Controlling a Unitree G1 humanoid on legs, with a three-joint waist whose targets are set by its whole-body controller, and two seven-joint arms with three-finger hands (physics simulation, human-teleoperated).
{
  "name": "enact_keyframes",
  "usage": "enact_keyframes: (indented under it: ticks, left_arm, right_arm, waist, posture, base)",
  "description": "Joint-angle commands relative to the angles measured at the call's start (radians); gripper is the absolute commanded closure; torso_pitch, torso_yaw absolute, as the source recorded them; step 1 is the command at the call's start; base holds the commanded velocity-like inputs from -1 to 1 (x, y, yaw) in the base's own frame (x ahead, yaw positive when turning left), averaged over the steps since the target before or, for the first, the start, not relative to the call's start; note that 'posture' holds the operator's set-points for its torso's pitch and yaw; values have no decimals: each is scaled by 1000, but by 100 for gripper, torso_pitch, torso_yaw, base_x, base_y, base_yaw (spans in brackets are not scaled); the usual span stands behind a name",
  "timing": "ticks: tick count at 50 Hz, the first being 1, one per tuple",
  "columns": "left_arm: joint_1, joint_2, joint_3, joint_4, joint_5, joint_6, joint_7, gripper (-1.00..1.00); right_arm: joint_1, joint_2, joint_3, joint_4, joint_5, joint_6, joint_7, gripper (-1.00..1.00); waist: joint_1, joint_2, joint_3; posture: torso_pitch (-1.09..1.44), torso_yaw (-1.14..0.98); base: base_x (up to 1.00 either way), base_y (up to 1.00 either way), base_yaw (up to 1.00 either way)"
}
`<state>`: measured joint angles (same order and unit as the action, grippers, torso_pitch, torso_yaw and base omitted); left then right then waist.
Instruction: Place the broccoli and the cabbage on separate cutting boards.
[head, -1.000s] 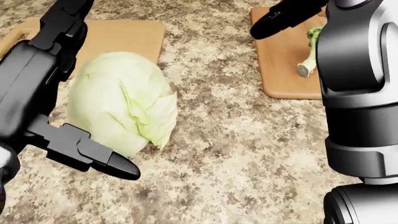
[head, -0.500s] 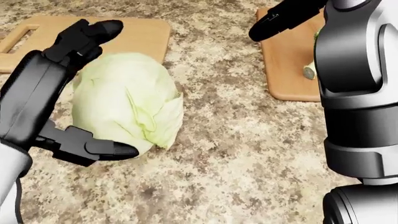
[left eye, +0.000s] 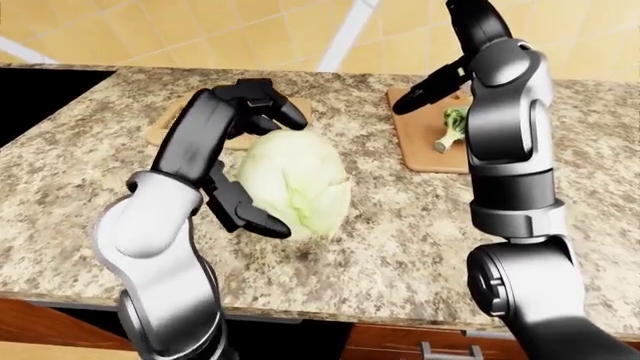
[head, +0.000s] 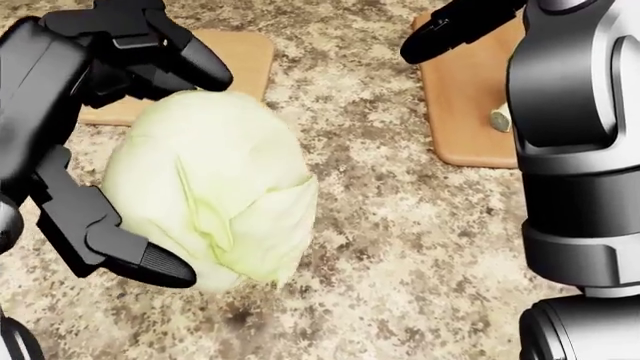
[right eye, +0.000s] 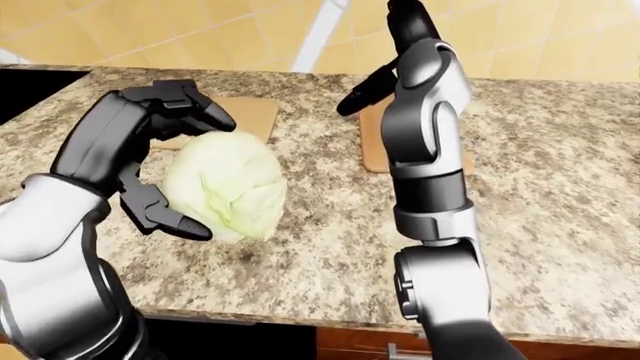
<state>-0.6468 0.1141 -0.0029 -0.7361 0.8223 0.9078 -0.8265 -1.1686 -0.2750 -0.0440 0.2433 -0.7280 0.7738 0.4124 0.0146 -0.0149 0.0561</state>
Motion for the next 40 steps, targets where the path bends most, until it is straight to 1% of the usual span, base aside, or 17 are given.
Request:
enact_keyframes:
  ticks: [1,4,5,7,10,12,17,22,24,28,33,38,40]
  left_arm:
    - [-55,14,9,-15,0,15,14,76]
    - [-120,32,26,27,-18,37,31,78]
    - [-152,34,48,68,-46,26,60,79]
    - [-193,51,73,141,-93,8,110,88]
    - [-264,85,104,221,-174,14,164,88]
    - [-313,110,114,277,-218,16,205,91]
    - [-394,154,133,449,-327,-42,346,98]
    - [-458,187,137,643,-416,-141,477,98]
    - [-499,201,149,759,-451,-205,546,100]
    - [-548,231,149,961,-498,-329,655,100]
    - [-630,253,148,1223,-546,-480,769,100]
    - [-724,260,135,1513,-578,-629,846,100]
    - [-755,262,127,1632,-575,-700,884,100]
  right_arm:
    - [-41,-12,-7,-31,-10,-23,-14,-100]
    - [-45,-13,-8,-27,-8,-24,-15,-100]
    - [-48,-14,-7,-31,-11,-19,-12,-100]
    - [-51,-14,-5,-39,-15,-11,-5,-100]
    - [-51,-14,-6,-39,-16,-12,-4,-100]
    - [-53,-11,-6,-31,-14,-17,-8,-100]
    - [-54,-9,-5,-30,-13,-17,-11,-100]
    - [-53,-7,-5,-27,-12,-20,-13,-100]
    - [-53,-7,-5,-27,-11,-19,-13,-100]
    - [-53,-7,-6,-21,-8,-24,-16,-100]
    - [-57,-5,-4,-15,-6,-26,-19,-100]
    - [-57,-2,-3,-11,-4,-29,-23,-100]
    - [-57,-2,-3,-12,-4,-29,-22,-100]
  waist:
    - [0,-1,-29]
    - [0,-1,-27]
    - [0,-2,-26]
    - [1,-3,-25]
    - [0,-1,-24]
    - [-2,0,-24]
    - [-4,1,-23]
    - [-6,6,-26]
    - [-6,7,-27]
    - [-9,10,-30]
    - [-10,12,-35]
    - [-10,13,-39]
    - [-10,13,-41]
  posture:
    - [0,0]
    - [0,0]
    - [0,0]
    - [0,0]
    - [0,0]
    - [0,0]
    - [0,0]
    - [0,0]
    - [0,0]
    - [0,0]
    - [0,0]
    - [0,0]
    - [0,0]
  base:
    - [0,0,0]
    - [0,0,0]
    - [0,0,0]
    - [0,0,0]
    - [0,0,0]
    - [0,0,0]
    - [0,0,0]
    - [0,0,0]
    - [0,0,0]
    - [0,0,0]
    - [0,0,0]
    - [0,0,0]
    - [0,0,0]
